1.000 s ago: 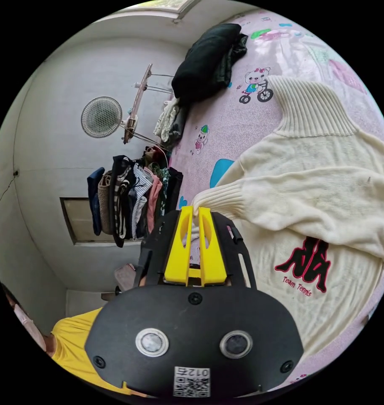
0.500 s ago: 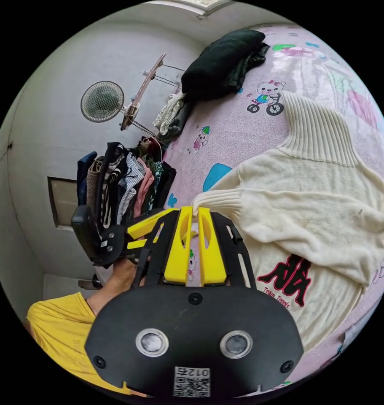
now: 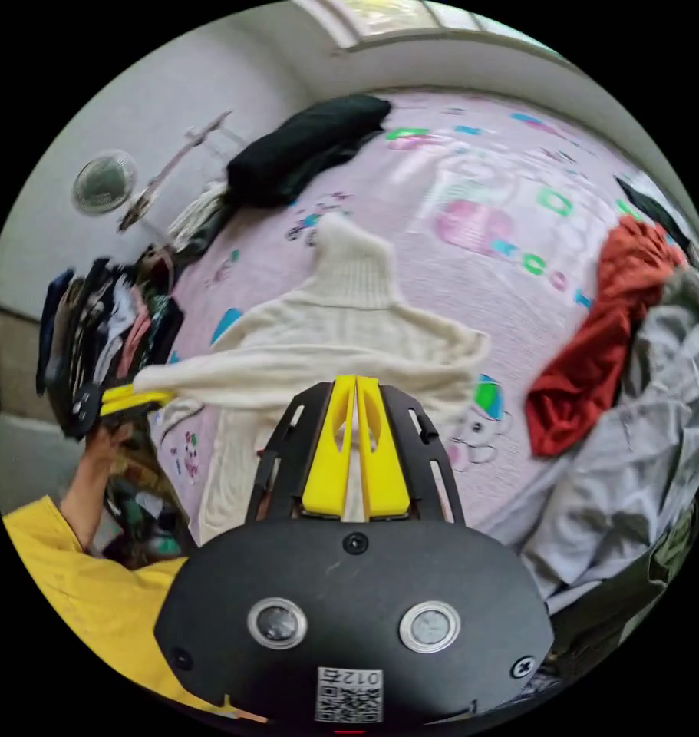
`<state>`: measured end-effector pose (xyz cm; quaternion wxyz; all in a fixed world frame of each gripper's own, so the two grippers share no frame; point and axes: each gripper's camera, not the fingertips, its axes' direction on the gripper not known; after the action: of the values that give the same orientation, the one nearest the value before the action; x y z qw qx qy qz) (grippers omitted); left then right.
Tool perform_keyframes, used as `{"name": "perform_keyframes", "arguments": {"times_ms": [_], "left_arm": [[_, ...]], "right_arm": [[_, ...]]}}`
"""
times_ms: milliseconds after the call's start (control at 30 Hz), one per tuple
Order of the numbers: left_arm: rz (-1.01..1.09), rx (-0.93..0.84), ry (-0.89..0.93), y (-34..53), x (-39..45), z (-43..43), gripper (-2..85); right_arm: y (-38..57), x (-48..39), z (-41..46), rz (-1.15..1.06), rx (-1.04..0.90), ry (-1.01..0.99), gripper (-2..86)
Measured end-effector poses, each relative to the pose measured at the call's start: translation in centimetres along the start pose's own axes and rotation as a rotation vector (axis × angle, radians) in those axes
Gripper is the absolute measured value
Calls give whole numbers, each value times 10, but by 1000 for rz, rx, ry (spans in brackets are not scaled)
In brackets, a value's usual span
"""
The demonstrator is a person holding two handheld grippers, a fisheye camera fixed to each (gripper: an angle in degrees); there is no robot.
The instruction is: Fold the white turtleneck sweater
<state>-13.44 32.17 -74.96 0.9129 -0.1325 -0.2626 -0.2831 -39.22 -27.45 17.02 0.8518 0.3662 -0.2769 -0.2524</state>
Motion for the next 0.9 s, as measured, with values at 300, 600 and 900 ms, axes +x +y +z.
{"name": "perform_keyframes", "arguments": {"times_ms": [300, 600, 900], "left_arm": [[323, 49, -59, 12, 97, -18, 61], [245, 28, -40, 43, 57, 17, 62], [71, 34, -28, 60, -80, 71, 57]], "right_arm": [[-48, 15, 26, 54, -129, 165, 71], [-66, -13, 64, -11, -277, 332, 46], [-51, 45, 10, 266, -18, 21, 20]]}}
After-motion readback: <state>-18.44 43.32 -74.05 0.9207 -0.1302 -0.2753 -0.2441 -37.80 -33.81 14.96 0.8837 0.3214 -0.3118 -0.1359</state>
